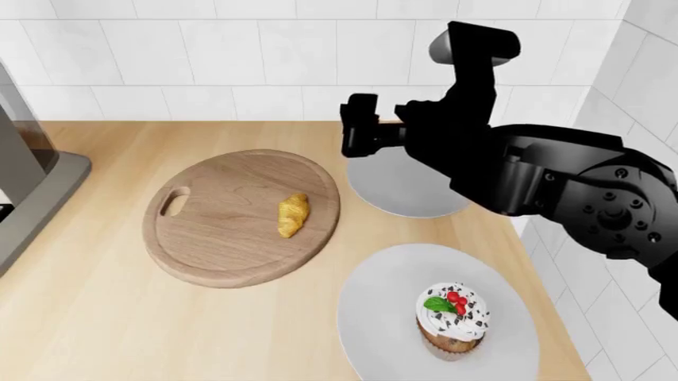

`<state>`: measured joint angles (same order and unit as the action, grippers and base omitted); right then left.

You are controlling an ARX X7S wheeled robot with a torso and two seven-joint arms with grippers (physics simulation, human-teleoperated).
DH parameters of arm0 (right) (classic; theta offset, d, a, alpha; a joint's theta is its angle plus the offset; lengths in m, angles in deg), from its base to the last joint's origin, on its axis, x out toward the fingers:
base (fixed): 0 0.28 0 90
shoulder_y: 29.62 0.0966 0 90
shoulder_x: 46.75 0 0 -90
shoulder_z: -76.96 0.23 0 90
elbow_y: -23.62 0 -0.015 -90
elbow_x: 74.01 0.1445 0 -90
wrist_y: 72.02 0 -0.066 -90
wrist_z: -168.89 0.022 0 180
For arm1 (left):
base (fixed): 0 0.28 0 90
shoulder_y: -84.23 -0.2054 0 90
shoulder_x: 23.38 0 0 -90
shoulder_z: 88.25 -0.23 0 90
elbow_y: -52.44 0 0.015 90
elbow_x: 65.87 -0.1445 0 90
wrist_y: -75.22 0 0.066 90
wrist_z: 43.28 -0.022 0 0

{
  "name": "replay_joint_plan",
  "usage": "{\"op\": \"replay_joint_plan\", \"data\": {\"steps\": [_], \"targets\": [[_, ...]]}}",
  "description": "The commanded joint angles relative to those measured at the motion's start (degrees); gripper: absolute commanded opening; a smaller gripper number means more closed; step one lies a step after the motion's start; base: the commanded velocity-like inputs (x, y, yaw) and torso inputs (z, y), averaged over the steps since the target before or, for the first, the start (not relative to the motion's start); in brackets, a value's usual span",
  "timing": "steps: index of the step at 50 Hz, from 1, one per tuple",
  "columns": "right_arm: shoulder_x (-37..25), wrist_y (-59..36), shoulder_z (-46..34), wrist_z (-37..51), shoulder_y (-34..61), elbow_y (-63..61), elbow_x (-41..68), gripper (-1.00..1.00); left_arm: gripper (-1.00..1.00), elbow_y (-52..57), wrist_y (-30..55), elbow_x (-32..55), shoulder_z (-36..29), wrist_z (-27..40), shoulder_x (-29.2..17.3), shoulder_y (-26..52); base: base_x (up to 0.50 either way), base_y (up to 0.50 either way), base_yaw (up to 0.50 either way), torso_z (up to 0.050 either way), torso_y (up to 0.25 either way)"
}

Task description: From the different types of pastries on the counter, select a croissant and place it on the cutting board. Then retrieve a jar of jam from the cabinet and place it alongside the croissant on the cutting board.

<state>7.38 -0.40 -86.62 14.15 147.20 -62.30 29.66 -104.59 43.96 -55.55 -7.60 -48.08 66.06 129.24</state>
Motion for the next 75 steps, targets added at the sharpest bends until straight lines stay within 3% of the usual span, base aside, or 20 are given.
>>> {"op": "replay_joint_plan", "data": {"steps": [1, 17, 26, 33, 40, 57, 58, 62, 66, 68, 71, 75], "targets": [[-0.25, -0.01, 0.27, 0.37, 0.46, -0.14, 0.20, 1.00, 1.00, -5.67, 0.98, -2.29, 0.66, 1.31, 0.52, -0.02, 0.00, 0.00, 0.00, 0.000, 0.000], [-0.14, -0.19, 0.68, 0.49, 0.92, 0.10, 0.28, 1.00, 1.00, -7.94, 2.44, 0.53, 0.79, 2.42, 0.51, -0.36, 0.00, 0.00, 0.00, 0.000, 0.000], [0.06, -0.24, 0.77, 0.45, 0.97, 0.49, 0.18, 1.00, 1.00, -7.94, 4.00, -2.10, 3.64, 1.97, 0.48, -1.86, 0.00, 0.00, 0.00, 0.000, 0.000], [0.18, -0.21, 0.97, 0.64, 1.08, 0.37, 0.25, 1.00, 1.00, -7.94, 5.87, 2.22, -1.34, -0.42, 0.53, -2.64, 0.00, 0.00, 0.00, 0.000, 0.000], [0.25, -0.29, 1.13, 0.65, 1.22, 0.59, 0.32, 1.00, 1.00, -7.94, 7.59, 0.74, -0.08, -0.93, 0.50, -3.94, 0.00, 0.00, 0.00, 0.000, 0.000], [0.21, -0.91, 1.66, 1.17, 2.16, 0.68, 0.87, 1.00, 1.00, -7.95, 10.80, -7.30, 20.99, 5.44, -1.44, -6.50, 0.00, 0.00, 0.00, 0.000, 0.000], [0.25, -0.87, 1.68, 1.11, 2.13, 0.76, 0.85, 1.00, -1.00, -7.95, 10.94, -7.58, 21.58, 5.41, -1.44, -6.55, 0.00, 0.00, 0.00, 0.000, 0.000], [0.26, -0.93, 1.80, 1.16, 2.26, 0.83, 0.92, 1.00, -1.00, -7.95, 11.47, -8.44, 23.46, 5.22, -1.31, -6.61, 0.00, 0.00, 0.00, 0.000, 0.000], [0.04, -0.72, 2.03, 1.41, 2.12, 0.48, 1.06, 1.00, -1.00, -7.94, 12.47, -10.19, 19.28, 0.34, -0.03, -6.60, 0.00, 0.00, 0.00, 0.000, 0.000], [-0.05, -0.51, 2.13, 1.33, 1.88, 0.40, 1.05, 1.00, -1.00, -7.94, 12.86, -8.20, 13.48, -2.59, 0.53, -6.68, -0.01, 0.00, 0.00, 0.000, 0.000], [-0.13, -0.35, 2.22, 1.21, 1.68, 0.34, 1.04, 1.00, -1.00, -7.94, 12.43, 2.26, 1.60, -3.10, 0.54, -6.49, 0.00, 0.00, 0.00, 0.000, 0.000], [-0.33, -0.22, 2.31, 1.07, 1.46, 0.36, 1.01, 1.00, -1.00, -7.94, 10.77, 10.45, -7.41, -2.66, 0.54, -5.74, 0.00, 0.00, 0.00, 0.000, 0.000]]}}
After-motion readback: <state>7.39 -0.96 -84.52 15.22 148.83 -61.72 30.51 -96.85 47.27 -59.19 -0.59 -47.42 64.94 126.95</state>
